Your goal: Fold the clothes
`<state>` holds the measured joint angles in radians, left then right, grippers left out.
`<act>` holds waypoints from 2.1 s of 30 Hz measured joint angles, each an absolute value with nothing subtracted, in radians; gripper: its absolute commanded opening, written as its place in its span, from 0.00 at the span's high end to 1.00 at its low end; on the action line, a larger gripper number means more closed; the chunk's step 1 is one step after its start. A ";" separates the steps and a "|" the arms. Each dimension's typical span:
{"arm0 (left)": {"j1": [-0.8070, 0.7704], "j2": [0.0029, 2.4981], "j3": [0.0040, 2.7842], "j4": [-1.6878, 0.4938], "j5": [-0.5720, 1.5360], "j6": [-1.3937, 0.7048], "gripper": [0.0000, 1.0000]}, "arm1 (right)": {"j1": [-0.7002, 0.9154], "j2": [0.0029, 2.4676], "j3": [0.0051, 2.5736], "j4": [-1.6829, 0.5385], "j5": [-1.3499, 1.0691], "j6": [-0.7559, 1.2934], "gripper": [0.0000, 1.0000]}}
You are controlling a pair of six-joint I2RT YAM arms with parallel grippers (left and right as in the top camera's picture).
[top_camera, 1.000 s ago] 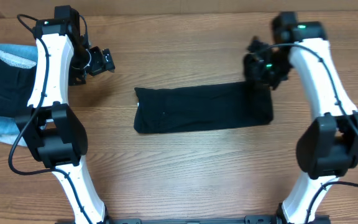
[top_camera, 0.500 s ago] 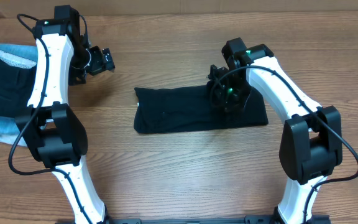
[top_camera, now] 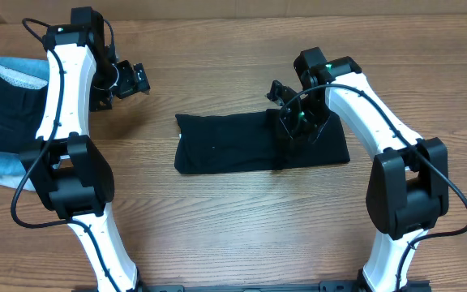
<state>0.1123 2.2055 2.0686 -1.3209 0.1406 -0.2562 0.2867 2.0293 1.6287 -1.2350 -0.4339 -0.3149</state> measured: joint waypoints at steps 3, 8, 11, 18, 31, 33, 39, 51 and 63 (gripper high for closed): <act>0.112 2.206 2.069 -1.325 0.141 -0.256 0.00 | 0.287 2.029 1.597 -1.170 -0.441 -0.315 0.96; 0.112 2.206 2.069 -1.338 0.140 -0.256 0.00 | 0.287 2.030 1.377 -1.000 -0.470 -0.315 0.96; 0.112 2.206 2.069 -1.339 0.140 -0.256 0.00 | 0.287 2.030 1.365 -1.000 -0.516 -0.315 0.96; 0.112 2.206 2.069 -1.339 0.140 -0.256 0.00 | 0.284 2.034 1.740 -1.217 -0.593 -0.314 0.96; 0.112 2.206 2.069 -1.364 0.140 -0.256 0.00 | 0.269 2.085 1.647 -0.994 -0.479 -0.236 0.94; 0.112 2.206 2.069 -1.365 0.140 -0.256 0.00 | 0.269 2.101 1.622 -0.944 -0.473 -0.221 0.94; 0.112 2.206 2.069 -1.361 0.137 -0.256 0.00 | 0.266 2.111 1.624 -0.830 -0.505 -0.106 0.87; 0.112 2.206 2.069 -1.357 0.157 -0.252 0.00 | -0.228 2.024 1.811 -1.330 -0.451 -0.209 0.46; 0.040 2.206 2.069 -1.312 0.190 -0.206 0.00 | -0.326 2.024 1.378 -1.081 -0.547 -0.420 0.37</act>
<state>0.0399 2.2055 2.0686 -1.3125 0.1902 -0.2062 -0.3256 2.0243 1.3781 -1.0813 -0.5468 -0.4202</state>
